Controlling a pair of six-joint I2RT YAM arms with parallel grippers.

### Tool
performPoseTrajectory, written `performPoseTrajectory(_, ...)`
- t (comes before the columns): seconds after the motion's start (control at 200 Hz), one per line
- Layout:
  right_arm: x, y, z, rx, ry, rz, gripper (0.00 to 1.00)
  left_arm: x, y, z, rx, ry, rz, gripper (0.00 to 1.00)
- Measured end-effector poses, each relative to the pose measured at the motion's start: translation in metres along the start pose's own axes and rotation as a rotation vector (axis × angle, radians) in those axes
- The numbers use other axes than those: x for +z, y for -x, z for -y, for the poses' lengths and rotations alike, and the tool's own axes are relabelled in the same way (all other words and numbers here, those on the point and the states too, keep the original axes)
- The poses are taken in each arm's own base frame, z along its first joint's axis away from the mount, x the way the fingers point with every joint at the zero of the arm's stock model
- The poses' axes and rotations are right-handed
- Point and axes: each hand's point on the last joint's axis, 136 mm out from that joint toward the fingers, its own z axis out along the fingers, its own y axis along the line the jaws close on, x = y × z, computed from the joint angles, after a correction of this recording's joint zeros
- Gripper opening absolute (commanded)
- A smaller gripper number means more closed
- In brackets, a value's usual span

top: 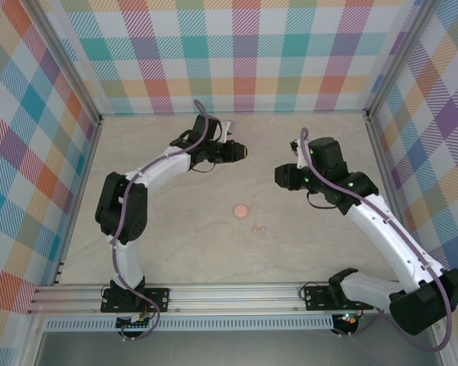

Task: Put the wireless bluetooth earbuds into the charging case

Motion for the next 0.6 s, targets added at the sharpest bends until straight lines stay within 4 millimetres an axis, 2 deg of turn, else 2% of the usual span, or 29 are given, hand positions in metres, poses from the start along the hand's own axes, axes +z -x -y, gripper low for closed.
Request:
performPoseTrajectory(0.22, 0.023, -0.020, 0.008, 0.026, -0.021, -0.111, 0.39, 0.056, -0.007, -0.067, -0.108, 0.094, -0.109, 0.25)
performPoseTrajectory(0.32, 0.030, -0.026, 0.010, 0.034, -0.020, -0.149, 0.39, 0.073, -0.014, -0.087, -0.143, 0.120, -0.150, 0.25)
performPoseTrajectory(0.425, 0.035, -0.031, 0.012, 0.040, -0.024, -0.174, 0.39, 0.082, -0.019, -0.094, -0.161, 0.127, -0.176, 0.29)
performPoseTrajectory(0.6, 0.043, -0.038, 0.014, 0.048, -0.029, -0.210, 0.40, 0.079, -0.015, -0.096, -0.171, 0.165, -0.171, 0.55)
